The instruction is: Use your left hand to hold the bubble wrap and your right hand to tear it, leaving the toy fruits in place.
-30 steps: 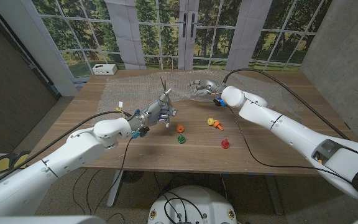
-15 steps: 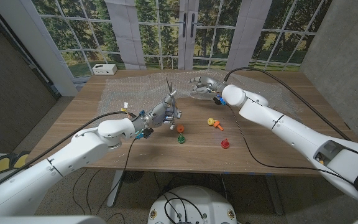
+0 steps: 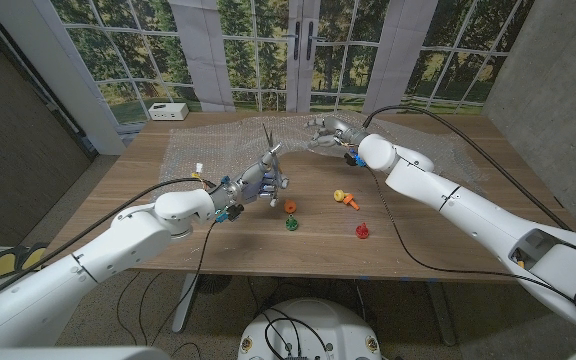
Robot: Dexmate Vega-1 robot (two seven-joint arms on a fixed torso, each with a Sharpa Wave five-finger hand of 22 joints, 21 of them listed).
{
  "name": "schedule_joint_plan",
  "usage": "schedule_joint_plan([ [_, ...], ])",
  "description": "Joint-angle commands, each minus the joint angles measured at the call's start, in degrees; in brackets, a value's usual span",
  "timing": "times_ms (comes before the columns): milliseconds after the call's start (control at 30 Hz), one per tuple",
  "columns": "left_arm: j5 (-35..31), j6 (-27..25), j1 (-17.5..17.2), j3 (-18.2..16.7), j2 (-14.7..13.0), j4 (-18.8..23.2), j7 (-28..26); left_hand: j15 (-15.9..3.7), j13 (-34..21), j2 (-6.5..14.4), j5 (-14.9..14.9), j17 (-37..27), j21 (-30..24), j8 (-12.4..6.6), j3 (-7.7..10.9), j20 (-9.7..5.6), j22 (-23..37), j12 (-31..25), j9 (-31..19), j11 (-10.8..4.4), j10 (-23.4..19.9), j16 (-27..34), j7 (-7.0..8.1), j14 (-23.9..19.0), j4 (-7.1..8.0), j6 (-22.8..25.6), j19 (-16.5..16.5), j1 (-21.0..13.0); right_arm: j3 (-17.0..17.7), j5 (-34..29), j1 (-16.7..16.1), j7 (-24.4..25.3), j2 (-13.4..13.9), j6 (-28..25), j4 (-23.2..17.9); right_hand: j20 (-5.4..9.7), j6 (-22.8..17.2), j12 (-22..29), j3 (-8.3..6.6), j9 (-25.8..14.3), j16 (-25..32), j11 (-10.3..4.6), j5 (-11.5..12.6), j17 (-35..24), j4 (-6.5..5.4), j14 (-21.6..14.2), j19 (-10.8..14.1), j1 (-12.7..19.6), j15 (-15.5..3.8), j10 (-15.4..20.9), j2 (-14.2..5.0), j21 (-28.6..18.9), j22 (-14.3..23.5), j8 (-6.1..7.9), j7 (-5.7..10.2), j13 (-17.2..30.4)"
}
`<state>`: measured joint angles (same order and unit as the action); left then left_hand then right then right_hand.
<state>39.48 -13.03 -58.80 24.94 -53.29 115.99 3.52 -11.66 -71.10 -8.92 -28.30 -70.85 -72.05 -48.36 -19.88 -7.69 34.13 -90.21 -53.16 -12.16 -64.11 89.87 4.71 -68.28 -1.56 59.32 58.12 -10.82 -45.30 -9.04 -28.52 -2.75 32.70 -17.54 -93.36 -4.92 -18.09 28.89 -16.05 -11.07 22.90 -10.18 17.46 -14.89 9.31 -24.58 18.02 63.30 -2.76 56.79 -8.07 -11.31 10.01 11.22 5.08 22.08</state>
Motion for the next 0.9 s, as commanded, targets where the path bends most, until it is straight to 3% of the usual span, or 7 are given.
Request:
schedule_joint_plan([
  [33, 0.0, -0.8, 0.7, 0.4, -0.5, 0.0, 1.0, 0.13, -0.1, -0.3, 0.2, 0.0, -0.4, -20.33, -0.14, -0.10, 0.2, -0.2, -9.1, 0.17, 0.0, 0.1, -0.23, -0.4, 0.39, 0.4, -0.1, -0.8, -0.1, 0.4, -0.1, 0.7, -0.5, -1.6, -1.1, -0.31, -0.5, 0.7, -0.47, -0.1, 0.0, 0.37, 0.5, -0.1, -0.14, -0.9, 0.3, 0.5, -9.25, 0.4, 0.27, -0.3, 0.1, -0.06, -0.53, 5.6],
  [100, 0.1, -1.0, 0.6, 0.4, -0.6, 0.0, 1.0, 0.14, -0.1, -0.3, 0.2, 0.0, -0.4, -19.76, -0.14, -0.12, 0.2, -0.2, -8.1, 0.19, 0.0, 0.1, -0.19, -0.4, 0.47, 0.6, -0.2, -0.8, -0.2, 0.1, -0.2, 1.0, -0.5, -2.1, -1.5, -0.29, -0.6, 0.8, -0.51, -0.1, -0.1, 0.30, 0.6, -0.1, -0.15, -0.9, 0.3, 0.5, -9.23, 0.4, 0.30, -0.3, 0.1, -0.04, -0.53, 5.6],
  [233, -0.2, -1.0, 1.1, 0.8, -0.7, -0.2, 1.7, 0.14, -0.1, -0.3, 0.2, 0.0, -0.4, -20.55, -0.14, -0.04, 0.1, -0.2, -9.6, 0.18, 0.1, 0.1, -0.16, -0.4, 0.56, 0.1, -0.1, -0.9, -0.3, 0.0, -0.2, 1.8, -1.1, -3.5, -1.9, -0.42, -0.7, 0.9, -0.56, -0.1, -0.1, 0.45, 0.8, -0.1, -0.18, -1.1, 0.3, 0.5, -9.28, 0.5, 0.34, -0.3, 0.1, -0.05, -0.54, 5.7],
  [333, -0.5, -1.2, 1.5, 1.1, -0.7, -0.3, 2.1, 0.13, -0.1, -0.3, 0.3, 0.0, -0.4, -19.88, -0.17, -0.09, 0.0, -0.2, -8.3, 0.18, 0.1, 0.1, -0.08, -0.5, 0.74, 0.4, -0.1, -0.9, -0.5, 0.1, -0.3, 2.4, -1.6, -3.8, -1.8, -0.58, -0.9, 0.9, -0.57, -0.1, -0.1, 0.39, 1.0, -0.2, -0.24, -1.1, 0.5, 0.5, -9.13, 0.1, 0.32, -0.3, 0.1, 0.00, -0.51, 5.8],
  [567, -0.6, -1.6, 2.2, 1.6, -0.7, -0.5, 3.3, 0.14, -0.1, -0.3, 0.3, 0.0, -0.2, -20.73, -0.12, -0.20, -0.4, -0.2, -9.7, 0.22, 0.1, 0.1, -0.05, -0.4, 1.03, 0.1, 0.0, -1.1, -0.6, 0.3, -0.2, 3.2, -2.3, -5.2, -1.9, -0.58, -0.9, 1.2, -0.77, -0.1, 0.0, 0.90, 1.5, -0.5, -0.37, -1.4, 0.6, 0.5, -9.09, -0.3, -0.01, -0.3, 0.1, -0.03, -0.44, 6.0],
  [700, -0.8, -1.6, 2.2, 1.7, -0.8, -0.5, 3.3, 0.13, -0.1, -0.2, 0.4, 0.0, -0.4, -19.89, -0.11, -0.19, -0.3, -0.2, -8.2, 0.16, 0.1, 0.1, -0.16, -0.4, 1.19, 0.3, 0.0, -1.2, -0.6, 0.8, -0.1, 3.4, -2.4, -5.4, -1.7, -0.73, -1.0, 1.3, -0.85, -0.1, -0.1, 0.85, 1.7, -0.5, -0.35, -1.6, 0.7, 0.4, -9.02, -0.4, 0.09, -0.4, 0.1, -0.02, -0.60, 6.1],
  [900, -0.6, -2.1, 2.5, 1.9, -1.2, -0.6, 4.1, 0.15, -0.1, -0.3, 0.4, 0.0, -0.4, -20.38, -0.14, -0.10, -0.3, -0.2, -8.9, 0.16, 0.1, 0.1, -0.10, -0.4, 1.53, 0.2, 0.0, -1.4, -0.8, 1.0, 0.0, 3.9, -2.6, -5.8, -1.6, -0.92, -1.1, 1.6, -0.93, -0.1, 0.0, 1.05, 1.9, -0.6, -0.33, -1.9, 1.1, 0.5, -8.79, -0.4, 0.12, -0.5, 0.1, -0.01, -0.73, 6.3],
])
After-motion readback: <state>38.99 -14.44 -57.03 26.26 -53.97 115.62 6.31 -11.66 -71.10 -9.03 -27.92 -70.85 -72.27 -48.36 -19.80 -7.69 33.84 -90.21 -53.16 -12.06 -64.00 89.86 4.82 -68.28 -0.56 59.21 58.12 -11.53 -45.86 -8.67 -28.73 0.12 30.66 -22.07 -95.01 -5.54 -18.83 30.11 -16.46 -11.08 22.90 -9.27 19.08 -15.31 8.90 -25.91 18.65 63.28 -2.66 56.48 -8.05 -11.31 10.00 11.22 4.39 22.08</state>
